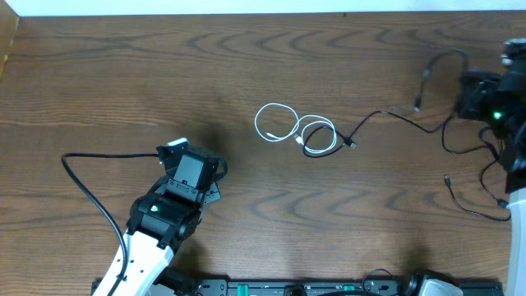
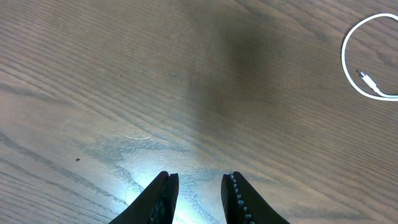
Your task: Untangle cables
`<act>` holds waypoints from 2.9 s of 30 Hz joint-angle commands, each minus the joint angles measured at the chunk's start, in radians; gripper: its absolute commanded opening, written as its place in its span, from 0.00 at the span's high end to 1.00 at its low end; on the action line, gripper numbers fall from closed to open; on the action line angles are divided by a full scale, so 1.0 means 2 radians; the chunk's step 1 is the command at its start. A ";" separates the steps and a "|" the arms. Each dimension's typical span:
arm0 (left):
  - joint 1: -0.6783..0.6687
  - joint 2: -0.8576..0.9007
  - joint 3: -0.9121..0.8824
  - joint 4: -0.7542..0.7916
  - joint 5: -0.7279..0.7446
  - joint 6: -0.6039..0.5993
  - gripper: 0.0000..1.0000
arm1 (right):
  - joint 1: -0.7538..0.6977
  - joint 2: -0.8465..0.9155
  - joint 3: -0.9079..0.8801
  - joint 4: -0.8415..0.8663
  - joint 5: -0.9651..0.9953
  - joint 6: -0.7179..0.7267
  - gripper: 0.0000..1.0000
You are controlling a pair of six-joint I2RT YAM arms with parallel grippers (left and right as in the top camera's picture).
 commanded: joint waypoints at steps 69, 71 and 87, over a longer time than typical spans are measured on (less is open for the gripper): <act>0.003 0.001 0.004 -0.011 -0.012 -0.003 0.71 | 0.345 0.403 0.001 -0.100 0.144 -0.012 0.86; 0.003 0.001 0.004 -0.011 -0.012 -0.003 0.71 | 0.349 0.403 0.001 -0.101 0.143 -0.012 0.94; 0.003 0.001 0.004 -0.012 -0.012 -0.003 0.71 | 0.321 0.285 0.005 -0.105 -0.135 -0.120 0.99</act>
